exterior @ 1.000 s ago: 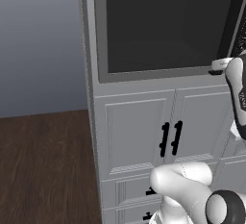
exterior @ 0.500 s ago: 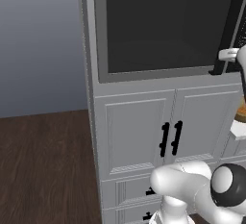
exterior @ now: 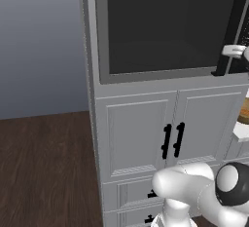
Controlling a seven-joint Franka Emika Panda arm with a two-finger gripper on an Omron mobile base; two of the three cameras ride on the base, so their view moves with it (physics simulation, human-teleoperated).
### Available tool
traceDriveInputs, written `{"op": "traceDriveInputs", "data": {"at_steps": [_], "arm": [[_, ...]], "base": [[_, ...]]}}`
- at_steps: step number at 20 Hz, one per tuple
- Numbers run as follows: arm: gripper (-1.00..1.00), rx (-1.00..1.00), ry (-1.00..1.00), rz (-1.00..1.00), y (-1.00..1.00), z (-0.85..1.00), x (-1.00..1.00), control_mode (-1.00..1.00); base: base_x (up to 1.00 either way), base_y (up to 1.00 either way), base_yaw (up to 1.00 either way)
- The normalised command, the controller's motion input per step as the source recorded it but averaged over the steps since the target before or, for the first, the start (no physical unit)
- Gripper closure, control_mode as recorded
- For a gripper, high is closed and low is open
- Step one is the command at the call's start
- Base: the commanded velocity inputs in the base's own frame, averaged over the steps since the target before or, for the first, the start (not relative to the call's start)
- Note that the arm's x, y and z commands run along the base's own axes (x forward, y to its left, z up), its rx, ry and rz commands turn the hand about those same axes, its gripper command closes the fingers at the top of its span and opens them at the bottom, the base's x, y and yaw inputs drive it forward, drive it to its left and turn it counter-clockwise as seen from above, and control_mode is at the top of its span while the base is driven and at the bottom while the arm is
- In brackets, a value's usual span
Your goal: Open the microwave, place the bowl with waffle inside the microwave, then close the microwave door and turn it on.
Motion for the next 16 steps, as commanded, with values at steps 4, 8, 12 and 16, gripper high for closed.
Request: {"op": "traceDriveInputs", "data": {"at_steps": [4,8,12,16], "arm": [[-1.00,0.02,0.00,0.00,0.02,0.09,0.32,-1.00],[-1.00,0.02,0.02,0.00,0.00,0.00,0.45,-1.00],[-1.00,0.01,0.00,0.00,0.07,0.00,0.42,-1.00],[1.00,0.00,-0.03,0.00,0.34,-0.01,0.34,-1.00]], "base": [[0.00,0.00,0.00],[0.00,0.00,0.00],[0.00,0.00,0.00],[0.00,0.00,0.00]]}}
